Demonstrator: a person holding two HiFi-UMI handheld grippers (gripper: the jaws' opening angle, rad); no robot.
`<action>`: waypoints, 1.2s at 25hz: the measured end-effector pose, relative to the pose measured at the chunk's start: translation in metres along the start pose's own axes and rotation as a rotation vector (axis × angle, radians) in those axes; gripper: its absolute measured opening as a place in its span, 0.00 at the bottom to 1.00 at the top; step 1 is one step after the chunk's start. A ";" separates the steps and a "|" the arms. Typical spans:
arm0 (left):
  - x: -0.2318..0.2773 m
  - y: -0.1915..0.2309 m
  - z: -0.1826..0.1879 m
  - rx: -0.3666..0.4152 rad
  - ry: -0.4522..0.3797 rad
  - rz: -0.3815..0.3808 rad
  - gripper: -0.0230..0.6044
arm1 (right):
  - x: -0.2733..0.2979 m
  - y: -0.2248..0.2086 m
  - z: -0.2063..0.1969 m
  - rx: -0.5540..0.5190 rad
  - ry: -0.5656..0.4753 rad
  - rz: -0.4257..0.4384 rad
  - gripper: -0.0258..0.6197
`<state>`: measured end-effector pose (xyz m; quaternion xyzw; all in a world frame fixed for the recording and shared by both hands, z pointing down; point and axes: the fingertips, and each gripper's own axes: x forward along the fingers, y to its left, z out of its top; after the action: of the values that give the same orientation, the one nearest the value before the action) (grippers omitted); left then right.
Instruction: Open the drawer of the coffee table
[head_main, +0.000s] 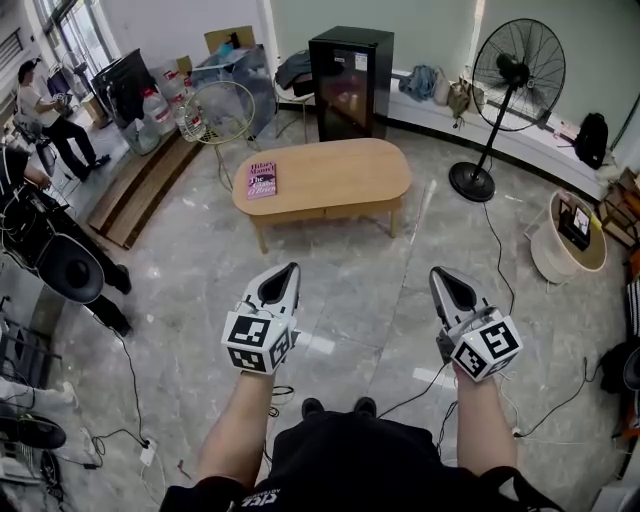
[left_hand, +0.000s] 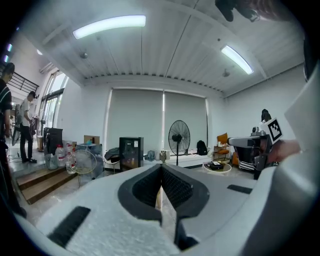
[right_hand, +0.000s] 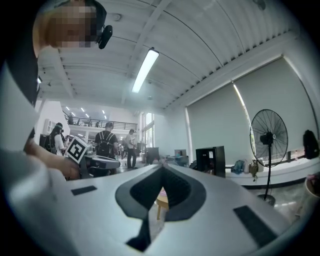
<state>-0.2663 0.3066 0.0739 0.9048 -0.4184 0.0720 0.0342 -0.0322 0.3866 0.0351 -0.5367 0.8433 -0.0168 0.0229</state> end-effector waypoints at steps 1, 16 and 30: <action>0.001 -0.004 0.000 -0.001 0.001 0.001 0.05 | -0.004 -0.003 0.000 0.007 -0.001 0.004 0.04; 0.024 -0.049 -0.016 -0.017 0.036 -0.003 0.05 | -0.041 -0.043 -0.016 0.065 -0.007 0.025 0.05; 0.121 -0.003 -0.008 -0.073 -0.025 -0.036 0.05 | 0.031 -0.108 -0.052 0.061 0.137 -0.003 0.05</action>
<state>-0.1873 0.2181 0.1007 0.9112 -0.4046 0.0448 0.0631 0.0493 0.3134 0.0924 -0.5346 0.8412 -0.0791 -0.0184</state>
